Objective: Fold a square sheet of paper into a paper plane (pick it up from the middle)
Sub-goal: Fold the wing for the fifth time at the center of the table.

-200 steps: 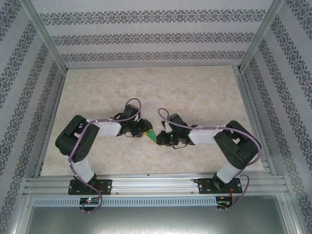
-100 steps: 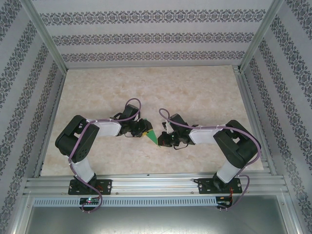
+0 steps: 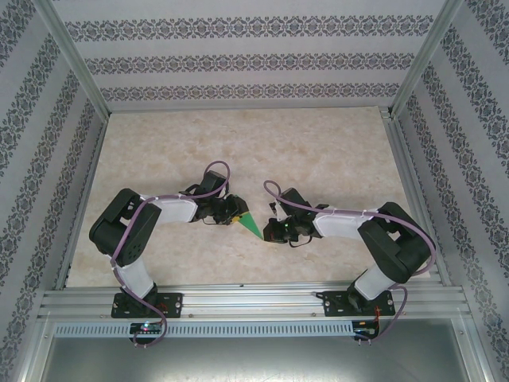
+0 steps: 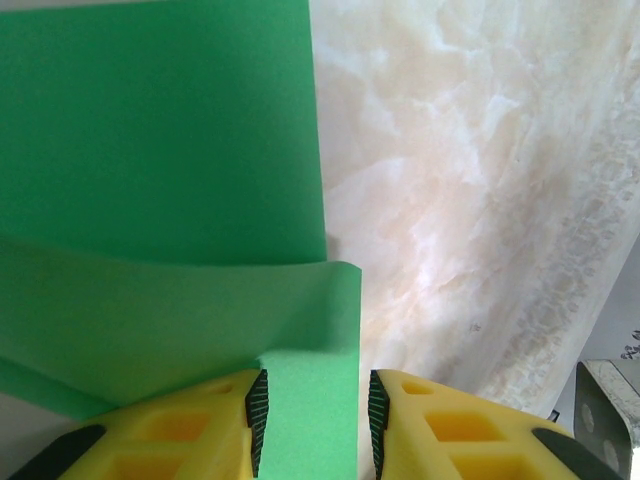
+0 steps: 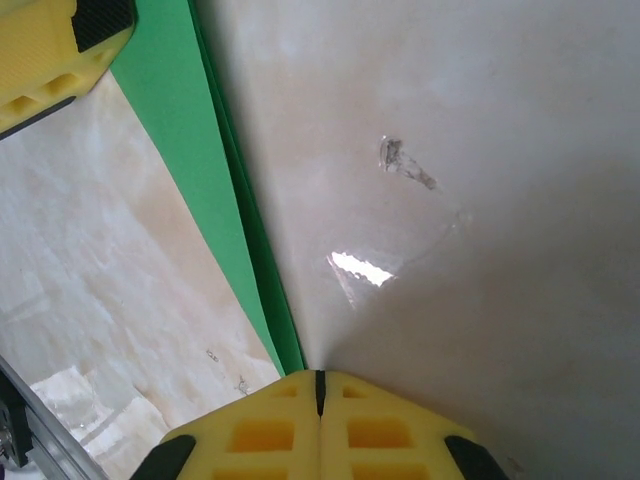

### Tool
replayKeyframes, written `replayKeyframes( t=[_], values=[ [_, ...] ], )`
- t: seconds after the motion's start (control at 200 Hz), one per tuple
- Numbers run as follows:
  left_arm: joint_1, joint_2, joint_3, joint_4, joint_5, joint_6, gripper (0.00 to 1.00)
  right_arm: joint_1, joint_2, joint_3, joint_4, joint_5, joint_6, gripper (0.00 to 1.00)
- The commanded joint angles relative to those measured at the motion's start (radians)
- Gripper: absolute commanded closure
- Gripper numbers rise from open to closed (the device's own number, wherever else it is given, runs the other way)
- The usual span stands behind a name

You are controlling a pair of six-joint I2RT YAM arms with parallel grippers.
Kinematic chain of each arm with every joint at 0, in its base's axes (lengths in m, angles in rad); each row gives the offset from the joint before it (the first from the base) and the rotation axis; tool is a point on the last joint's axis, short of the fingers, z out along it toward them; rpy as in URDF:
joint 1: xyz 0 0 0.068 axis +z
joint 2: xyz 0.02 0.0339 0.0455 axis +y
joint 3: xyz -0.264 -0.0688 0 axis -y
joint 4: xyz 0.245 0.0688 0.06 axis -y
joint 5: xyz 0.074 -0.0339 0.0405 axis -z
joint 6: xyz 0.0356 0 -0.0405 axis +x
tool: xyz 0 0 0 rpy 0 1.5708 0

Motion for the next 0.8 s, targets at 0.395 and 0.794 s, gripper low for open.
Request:
replayKeyframes(
  t=[0.395,0.794],
  values=[
    [0.005,0.004,-0.013,-0.089,-0.077,-0.002,0.63,-0.024,-0.148,0.038,0.016,-0.058,0.052,0.93],
    [0.005,0.002,-0.007,-0.095,-0.077,0.001,0.63,-0.011,0.129,0.150,0.213,-0.176,0.159,0.93]
  ],
)
